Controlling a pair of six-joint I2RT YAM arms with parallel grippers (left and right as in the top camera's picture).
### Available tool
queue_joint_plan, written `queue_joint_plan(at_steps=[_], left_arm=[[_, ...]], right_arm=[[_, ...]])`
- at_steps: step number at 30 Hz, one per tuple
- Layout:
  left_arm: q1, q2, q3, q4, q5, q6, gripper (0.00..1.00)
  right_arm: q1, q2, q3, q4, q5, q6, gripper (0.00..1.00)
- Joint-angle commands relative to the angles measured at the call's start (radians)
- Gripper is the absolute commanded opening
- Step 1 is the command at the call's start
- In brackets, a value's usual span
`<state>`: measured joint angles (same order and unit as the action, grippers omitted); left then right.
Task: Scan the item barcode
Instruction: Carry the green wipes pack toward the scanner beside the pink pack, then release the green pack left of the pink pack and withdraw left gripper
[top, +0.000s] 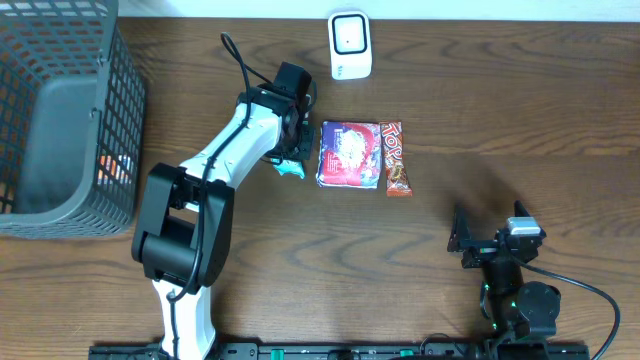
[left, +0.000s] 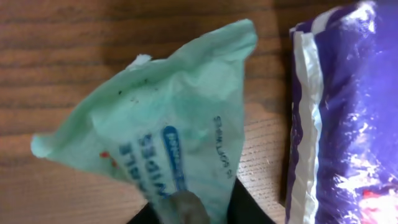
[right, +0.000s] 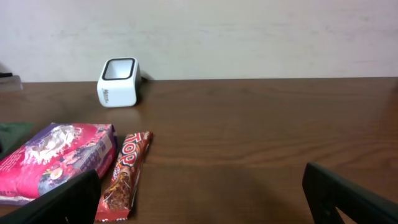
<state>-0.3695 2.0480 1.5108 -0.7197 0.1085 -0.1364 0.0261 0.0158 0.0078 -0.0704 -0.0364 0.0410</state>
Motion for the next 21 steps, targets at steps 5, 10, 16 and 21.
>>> queue_joint_plan(at_steps=[5, 10, 16, 21], left_arm=[[0.004, -0.011, 0.014, 0.016, -0.013, -0.003, 0.47], [0.018, -0.082, 0.035, 0.018, -0.017, -0.003, 0.64], [0.064, -0.233, 0.047, 0.048, -0.017, -0.003, 0.73], [0.127, -0.379, 0.047, 0.108, -0.017, -0.003, 0.74]], right_arm=[[-0.003, -0.004, -0.002, -0.004, 0.001, 0.006, 0.99], [-0.003, -0.004, -0.002, -0.004, 0.001, 0.006, 0.99], [-0.003, -0.004, -0.002, -0.004, 0.001, 0.006, 0.99], [-0.003, -0.004, -0.002, -0.004, 0.001, 0.006, 0.99]])
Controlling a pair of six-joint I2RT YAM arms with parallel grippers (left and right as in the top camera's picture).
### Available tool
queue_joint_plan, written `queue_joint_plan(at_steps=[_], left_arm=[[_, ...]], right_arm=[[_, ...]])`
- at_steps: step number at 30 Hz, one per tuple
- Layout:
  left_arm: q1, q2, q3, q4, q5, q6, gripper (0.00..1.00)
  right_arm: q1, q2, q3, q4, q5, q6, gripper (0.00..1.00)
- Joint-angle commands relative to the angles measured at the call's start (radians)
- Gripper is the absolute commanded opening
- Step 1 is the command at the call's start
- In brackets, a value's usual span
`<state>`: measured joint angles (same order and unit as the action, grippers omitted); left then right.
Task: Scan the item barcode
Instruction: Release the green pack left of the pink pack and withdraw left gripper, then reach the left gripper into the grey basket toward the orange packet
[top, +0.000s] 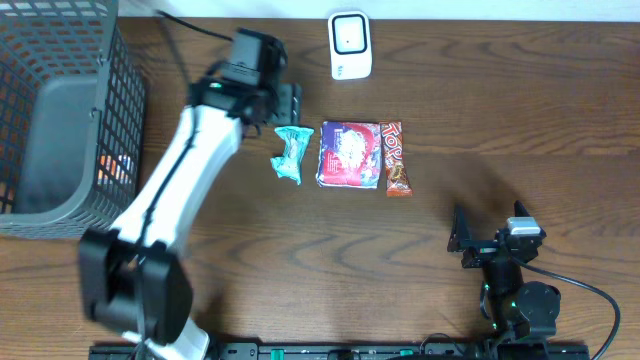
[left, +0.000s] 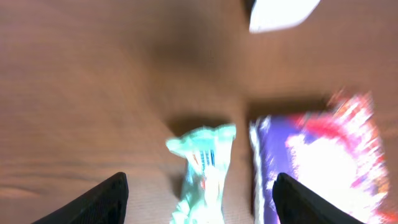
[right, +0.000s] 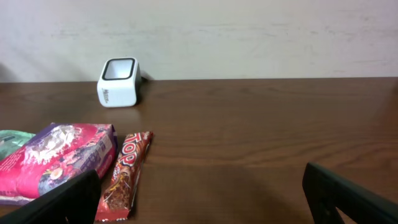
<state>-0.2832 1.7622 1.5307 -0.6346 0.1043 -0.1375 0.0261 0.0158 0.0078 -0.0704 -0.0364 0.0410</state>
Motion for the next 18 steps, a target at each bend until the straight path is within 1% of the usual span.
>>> queue_joint_plan(at_steps=[1, 6, 8, 11, 12, 13, 14, 18], left_arm=[[0.060, -0.126, 0.027, 0.043, -0.013, -0.002, 0.75], [0.159, -0.246, 0.027, 0.169, -0.035, -0.002, 0.74], [0.211, -0.288, 0.027, 0.222, -0.080, -0.002, 0.74], [0.282, -0.330, 0.027, 0.257, -0.148, -0.002, 0.75], [0.309, -0.341, 0.027, 0.259, -0.170, -0.002, 0.77], [0.338, -0.351, 0.027, 0.259, -0.190, -0.002, 0.84], [0.361, -0.357, 0.027, 0.259, -0.205, -0.002, 0.86], [0.480, -0.379, 0.027, 0.260, -0.229, -0.007, 0.88]], right_arm=[[-0.003, -0.004, -0.002, -0.004, 0.001, 0.006, 0.99], [-0.003, -0.004, -0.002, -0.004, 0.001, 0.006, 0.99], [-0.003, -0.004, -0.002, -0.003, 0.001, 0.006, 0.99], [-0.003, -0.004, -0.002, -0.004, 0.001, 0.006, 0.99], [-0.003, -0.004, -0.002, -0.004, 0.001, 0.006, 0.99], [-0.003, -0.004, -0.002, -0.004, 0.001, 0.006, 0.99], [-0.003, -0.004, -0.002, -0.004, 0.001, 0.006, 0.99], [-0.003, -0.004, -0.002, -0.004, 0.001, 0.006, 0.99]])
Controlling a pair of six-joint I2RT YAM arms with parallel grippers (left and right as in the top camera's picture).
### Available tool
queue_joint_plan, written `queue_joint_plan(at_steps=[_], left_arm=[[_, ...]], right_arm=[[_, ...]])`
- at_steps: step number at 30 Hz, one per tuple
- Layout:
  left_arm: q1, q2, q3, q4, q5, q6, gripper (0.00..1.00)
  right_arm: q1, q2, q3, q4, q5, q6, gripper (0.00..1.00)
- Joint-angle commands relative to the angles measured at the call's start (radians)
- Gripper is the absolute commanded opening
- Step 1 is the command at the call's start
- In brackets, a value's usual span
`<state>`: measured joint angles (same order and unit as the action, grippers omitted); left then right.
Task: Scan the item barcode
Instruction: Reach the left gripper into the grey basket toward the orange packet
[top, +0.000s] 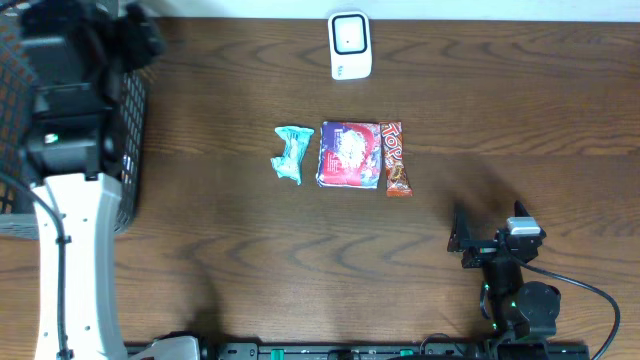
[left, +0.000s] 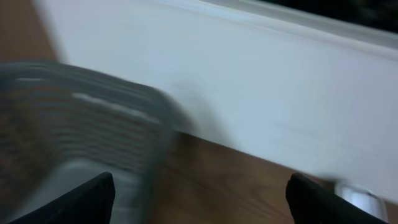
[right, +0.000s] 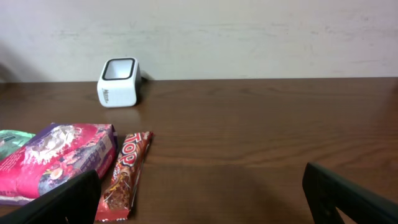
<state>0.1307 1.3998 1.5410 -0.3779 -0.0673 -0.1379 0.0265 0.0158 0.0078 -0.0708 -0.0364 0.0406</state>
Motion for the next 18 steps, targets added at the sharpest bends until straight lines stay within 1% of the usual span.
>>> queue_joint_plan(at_steps=[1, 3, 4, 9, 14, 18], left_arm=[[0.097, -0.020, 0.016, 0.002, -0.057, -0.011, 0.88], [0.151, -0.026, 0.016, -0.002, -0.057, -0.021, 0.88], [0.174, -0.027, 0.016, -0.003, -0.057, -0.021, 0.98], [0.245, -0.028, 0.016, -0.013, -0.057, -0.021, 0.98], [0.269, -0.027, 0.016, -0.021, -0.057, -0.016, 0.98], [0.294, -0.023, 0.016, -0.023, -0.057, 0.063, 0.98]], right_arm=[[-0.003, -0.005, -0.002, -0.003, 0.001, 0.007, 0.99], [-0.003, -0.004, -0.002, -0.003, 0.001, 0.007, 0.99], [-0.003, -0.004, -0.002, -0.003, 0.001, 0.007, 0.99], [-0.003, -0.005, -0.002, -0.003, 0.001, 0.007, 0.99], [-0.003, -0.004, -0.002, -0.003, 0.001, 0.006, 0.99], [-0.003, -0.004, -0.002, -0.003, 0.001, 0.007, 0.99]])
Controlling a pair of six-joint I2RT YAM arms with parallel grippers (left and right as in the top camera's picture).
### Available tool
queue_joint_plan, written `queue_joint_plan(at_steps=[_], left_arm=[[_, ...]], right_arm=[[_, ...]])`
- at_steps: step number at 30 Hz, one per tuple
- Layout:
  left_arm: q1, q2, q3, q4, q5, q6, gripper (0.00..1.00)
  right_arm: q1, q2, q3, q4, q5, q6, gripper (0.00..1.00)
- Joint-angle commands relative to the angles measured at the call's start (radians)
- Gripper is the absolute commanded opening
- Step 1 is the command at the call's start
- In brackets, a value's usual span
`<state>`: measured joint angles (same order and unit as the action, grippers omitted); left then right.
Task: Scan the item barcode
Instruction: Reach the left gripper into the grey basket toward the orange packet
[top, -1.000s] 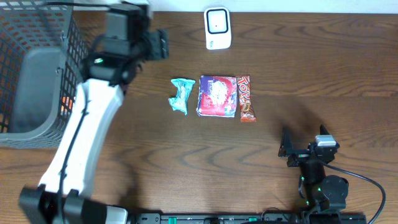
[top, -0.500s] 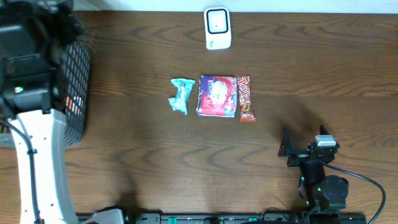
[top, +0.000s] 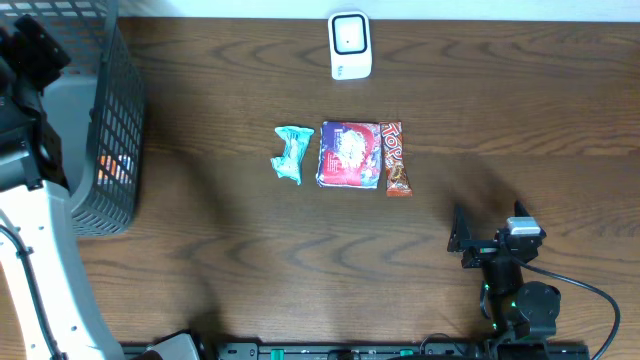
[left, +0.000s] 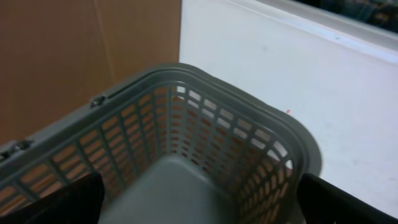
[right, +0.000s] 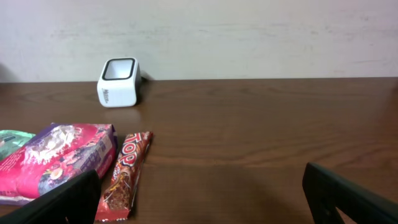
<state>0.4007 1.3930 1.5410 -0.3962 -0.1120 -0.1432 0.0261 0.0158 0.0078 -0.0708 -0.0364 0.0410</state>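
A white barcode scanner (top: 350, 45) stands at the table's far edge, also seen in the right wrist view (right: 119, 82). In a row mid-table lie a green wipes packet (top: 291, 153), a purple-pink snack bag (top: 348, 154) and a red chocolate bar (top: 396, 157). My left gripper (left: 199, 205) is open and empty above the grey basket (left: 186, 155) at the far left. My right gripper (right: 199, 199) is open low at the near right, with the chocolate bar (right: 124, 174) ahead of it to the left.
The grey mesh basket (top: 60, 120) fills the far left corner, and something orange (top: 115, 168) shows through its wall. My left arm (top: 30, 230) runs along the left edge. A white wall stands behind the table.
My left arm has moved further left and now hangs over the basket, the wrist camera looking down into it. The gripper stays open. The items and the right arm are unchanged.
My left gripper was down close on the green wipes packet beside the snack bag. Then it was open above the packet, which lay on the table. It then stood by the basket's edge and is now over the basket. The right arm never moved.
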Motion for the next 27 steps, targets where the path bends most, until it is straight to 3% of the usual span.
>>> queue_joint_plan(at_steps=[1, 7, 13, 20, 27], left_arm=[[0.032, -0.016, 0.016, -0.006, -0.013, 0.084, 0.98], [0.118, 0.011, 0.016, -0.045, 0.013, 0.106, 0.99], [0.197, 0.064, 0.016, -0.137, 0.158, 0.219, 1.00], [0.205, 0.129, 0.016, -0.172, 0.208, 0.328, 1.00], [0.205, 0.206, 0.016, -0.170, 0.214, 0.335, 0.99]], right_arm=[[-0.003, -0.004, -0.002, -0.003, 0.001, 0.006, 0.99], [-0.003, -0.004, -0.002, -0.003, 0.001, 0.006, 0.99], [-0.003, -0.004, -0.002, -0.003, 0.001, 0.006, 0.99], [-0.003, -0.004, -0.002, -0.003, 0.001, 0.006, 0.99], [-0.003, -0.004, -0.002, -0.003, 0.001, 0.006, 0.99]])
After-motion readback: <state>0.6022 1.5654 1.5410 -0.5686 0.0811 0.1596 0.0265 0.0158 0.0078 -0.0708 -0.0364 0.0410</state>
